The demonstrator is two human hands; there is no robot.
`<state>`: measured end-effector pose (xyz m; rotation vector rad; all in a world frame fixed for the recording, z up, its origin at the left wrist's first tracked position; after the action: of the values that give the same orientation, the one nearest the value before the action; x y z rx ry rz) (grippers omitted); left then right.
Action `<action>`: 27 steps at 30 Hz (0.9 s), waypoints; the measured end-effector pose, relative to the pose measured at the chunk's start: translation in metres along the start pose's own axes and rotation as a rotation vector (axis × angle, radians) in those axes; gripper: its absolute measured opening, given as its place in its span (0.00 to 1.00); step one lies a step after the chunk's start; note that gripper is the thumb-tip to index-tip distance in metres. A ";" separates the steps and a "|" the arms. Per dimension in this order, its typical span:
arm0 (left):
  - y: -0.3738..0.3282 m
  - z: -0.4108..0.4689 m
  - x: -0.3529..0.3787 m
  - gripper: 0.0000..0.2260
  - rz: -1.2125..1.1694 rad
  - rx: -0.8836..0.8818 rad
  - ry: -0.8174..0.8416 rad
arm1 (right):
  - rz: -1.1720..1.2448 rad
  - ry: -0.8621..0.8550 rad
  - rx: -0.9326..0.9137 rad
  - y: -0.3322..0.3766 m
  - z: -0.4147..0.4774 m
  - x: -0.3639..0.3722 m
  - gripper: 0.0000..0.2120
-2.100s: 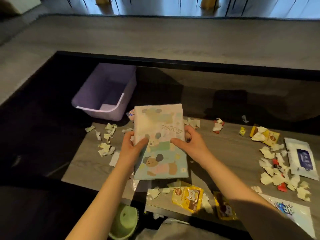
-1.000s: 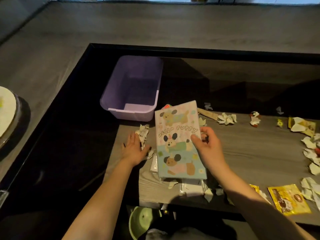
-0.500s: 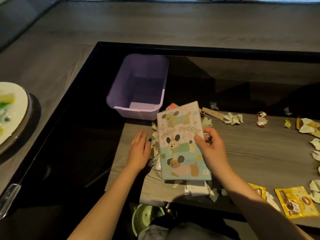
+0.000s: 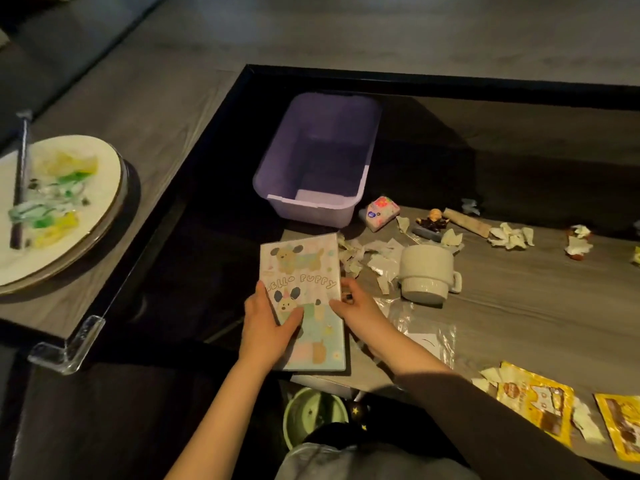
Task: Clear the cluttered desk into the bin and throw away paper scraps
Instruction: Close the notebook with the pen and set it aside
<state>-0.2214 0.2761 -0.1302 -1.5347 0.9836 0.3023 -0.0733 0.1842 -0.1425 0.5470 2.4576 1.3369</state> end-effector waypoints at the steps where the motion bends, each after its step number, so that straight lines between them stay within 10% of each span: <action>1: 0.007 0.001 -0.002 0.33 0.046 -0.031 -0.003 | -0.038 0.039 0.020 -0.005 0.003 0.008 0.21; 15: 0.053 -0.020 -0.017 0.35 0.339 -0.354 -0.134 | -0.684 0.081 -0.220 -0.018 0.016 0.061 0.33; 27: 0.022 0.023 0.016 0.35 0.453 -0.086 0.015 | -1.173 0.045 -0.465 -0.014 0.003 0.028 0.21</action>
<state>-0.2198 0.2924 -0.1612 -1.3784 1.3414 0.6588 -0.0995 0.1919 -0.1577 -0.9018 1.7619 1.2292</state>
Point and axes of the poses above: each hand's wrist, its own z-axis towards the middle knuckle, its own x-axis out of the palm, y = z × x, the point moved 10 cm from there along z, towards the middle knuckle, and after that the axes turned 4 degrees about -y, right-handed, at the moved point
